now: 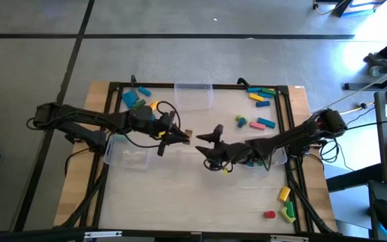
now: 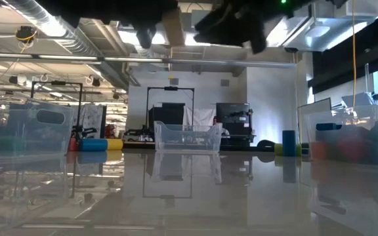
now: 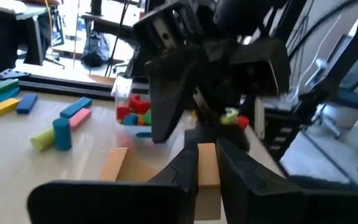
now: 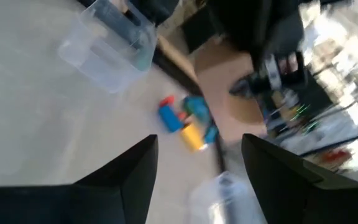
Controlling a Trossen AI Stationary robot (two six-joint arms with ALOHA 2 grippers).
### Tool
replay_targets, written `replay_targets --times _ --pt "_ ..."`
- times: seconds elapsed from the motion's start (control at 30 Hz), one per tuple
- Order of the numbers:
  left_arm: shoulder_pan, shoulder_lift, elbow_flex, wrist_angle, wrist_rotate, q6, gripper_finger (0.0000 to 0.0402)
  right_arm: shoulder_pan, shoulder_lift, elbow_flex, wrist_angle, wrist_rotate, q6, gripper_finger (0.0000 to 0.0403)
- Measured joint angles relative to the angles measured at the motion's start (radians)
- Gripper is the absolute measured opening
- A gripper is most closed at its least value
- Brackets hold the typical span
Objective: Sort blocks by size
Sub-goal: Put the brown arch block into the bottom right transparent bin
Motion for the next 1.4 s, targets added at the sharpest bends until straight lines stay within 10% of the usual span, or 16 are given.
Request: replay_targets --times 0.2,0.57,1.4 --pt "-0.006 0.000 0.000 0.035 0.000 -0.024 0.0040 -0.009 0.054 0.001 0.267 0.005 -0.244 0.0234" --pt "-0.006 0.001 0.000 0.064 -0.004 -0.021 0.0043 -0.080 0.071 0.000 0.277 -0.150 -0.192 0.0228" --pt "-0.006 0.001 0.000 0.098 -0.003 0.018 0.0053 -0.137 0.084 0.001 0.315 -0.292 -0.173 0.0048"
